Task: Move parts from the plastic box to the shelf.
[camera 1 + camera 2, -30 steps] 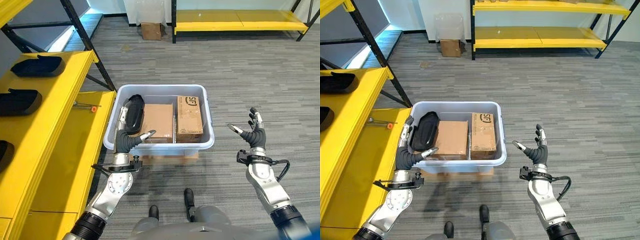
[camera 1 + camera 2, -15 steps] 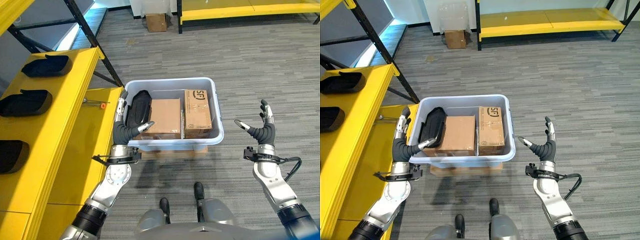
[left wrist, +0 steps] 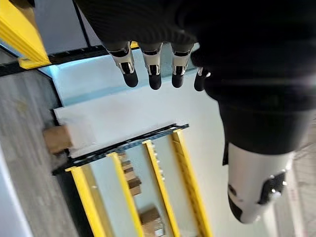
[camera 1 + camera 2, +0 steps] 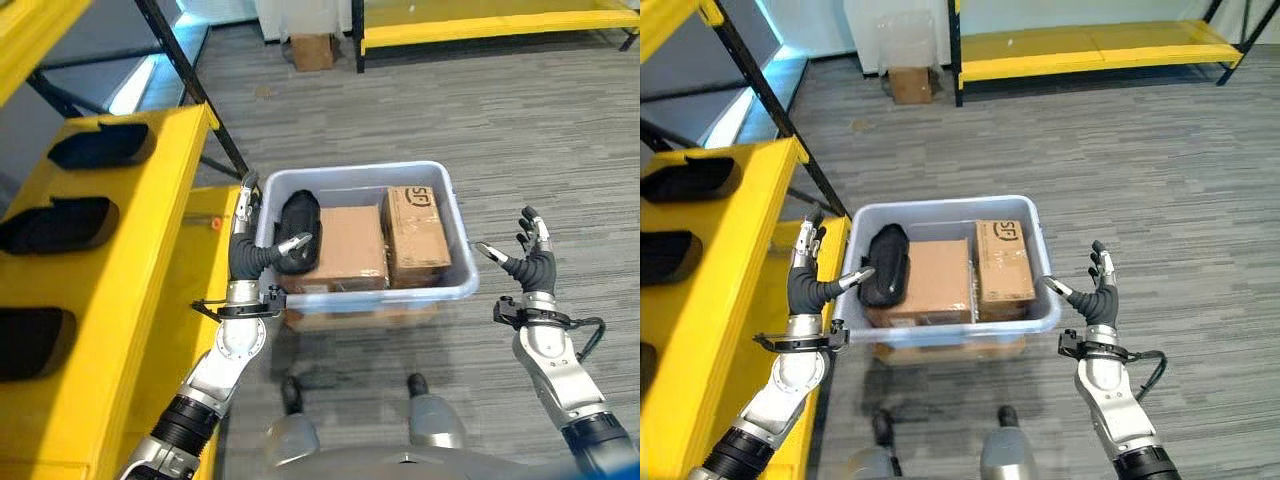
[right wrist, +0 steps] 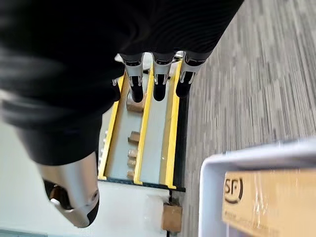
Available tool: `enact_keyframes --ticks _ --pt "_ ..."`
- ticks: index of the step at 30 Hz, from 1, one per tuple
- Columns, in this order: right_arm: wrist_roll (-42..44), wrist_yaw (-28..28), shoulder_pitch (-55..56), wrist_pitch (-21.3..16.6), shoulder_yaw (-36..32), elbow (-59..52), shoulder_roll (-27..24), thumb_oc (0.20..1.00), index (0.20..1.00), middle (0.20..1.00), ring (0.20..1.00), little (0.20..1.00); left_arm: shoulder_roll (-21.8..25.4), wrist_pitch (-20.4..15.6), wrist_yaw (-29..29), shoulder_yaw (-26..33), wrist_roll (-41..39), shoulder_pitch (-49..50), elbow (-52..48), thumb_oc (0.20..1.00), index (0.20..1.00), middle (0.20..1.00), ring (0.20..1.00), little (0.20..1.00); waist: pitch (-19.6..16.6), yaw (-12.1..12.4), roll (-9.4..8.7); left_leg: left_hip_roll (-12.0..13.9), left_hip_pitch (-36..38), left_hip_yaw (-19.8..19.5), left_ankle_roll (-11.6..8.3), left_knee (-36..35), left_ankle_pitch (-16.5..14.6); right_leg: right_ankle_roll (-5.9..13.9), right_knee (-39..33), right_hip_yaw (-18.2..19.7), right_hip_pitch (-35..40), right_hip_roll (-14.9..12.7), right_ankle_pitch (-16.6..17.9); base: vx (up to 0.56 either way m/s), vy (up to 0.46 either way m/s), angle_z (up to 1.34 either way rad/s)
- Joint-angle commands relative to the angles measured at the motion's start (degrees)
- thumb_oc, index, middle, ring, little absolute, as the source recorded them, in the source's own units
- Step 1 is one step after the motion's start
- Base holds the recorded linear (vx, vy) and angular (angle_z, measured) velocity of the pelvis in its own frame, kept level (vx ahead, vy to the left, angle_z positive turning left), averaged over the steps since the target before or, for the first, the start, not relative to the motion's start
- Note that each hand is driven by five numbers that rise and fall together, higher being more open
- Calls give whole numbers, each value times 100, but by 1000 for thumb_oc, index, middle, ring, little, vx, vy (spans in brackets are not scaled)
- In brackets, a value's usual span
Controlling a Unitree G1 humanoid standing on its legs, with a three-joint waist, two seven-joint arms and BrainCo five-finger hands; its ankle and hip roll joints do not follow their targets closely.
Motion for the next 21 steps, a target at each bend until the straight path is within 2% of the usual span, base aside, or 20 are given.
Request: enact_keyframes --ticks 1,5,10,17,19,21 --pt "246 47 -176 -107 -118 -113 -34 1000 1000 1000 1000 1000 22 -317 6 249 -189 124 -326 1000 1000 1000 1000 1000 -253 -8 -86 242 -196 60 -82 41 20 -643 657 -464 193 798 -604 120 165 6" --pt "179 72 -179 -56 -156 -200 121 1000 1000 1000 1000 1000 56 -173 -152 222 -156 166 -407 1000 1000 1000 1000 1000 -318 89 -97 11 -7 7 -36 -77 -145 -514 501 -596 187 682 -467 113 134 4" --pt "198 20 -295 -18 -57 -423 178 1000 1000 1000 1000 1000 170 27 -191 153 -184 233 -490 1000 1000 1000 1000 1000 -356 240 -152 -131 62 -2 41 -217 -268 -408 386 -776 137 581 -378 92 44 12" --pt "127 -140 -749 9 228 -484 220 1000 1000 1000 1000 1000 260 81 -328 -36 -262 118 -650 1000 1000 1000 1000 1000 -227 501 -207 -273 -310 -200 96 -7 -344 -470 468 -914 -9 615 -445 41 -49 12" --pt "102 -401 -1207 -8 452 -325 201 1000 1000 1000 1000 1000 297 56 -413 -197 -362 -131 -735 1000 1000 1000 1000 1000 27 733 -169 -382 -785 -359 80 244 -320 -555 618 -989 -218 650 -529 -60 -41 7" --pt "109 -432 -1340 -27 449 -260 198 1000 1000 1000 1000 1000 311 38 -450 -204 -399 -190 -763 1000 1000 1000 1000 1000 98 781 -158 -415 -912 -401 78 306 -318 -568 656 -1005 -283 657 -552 -56 -24 23"
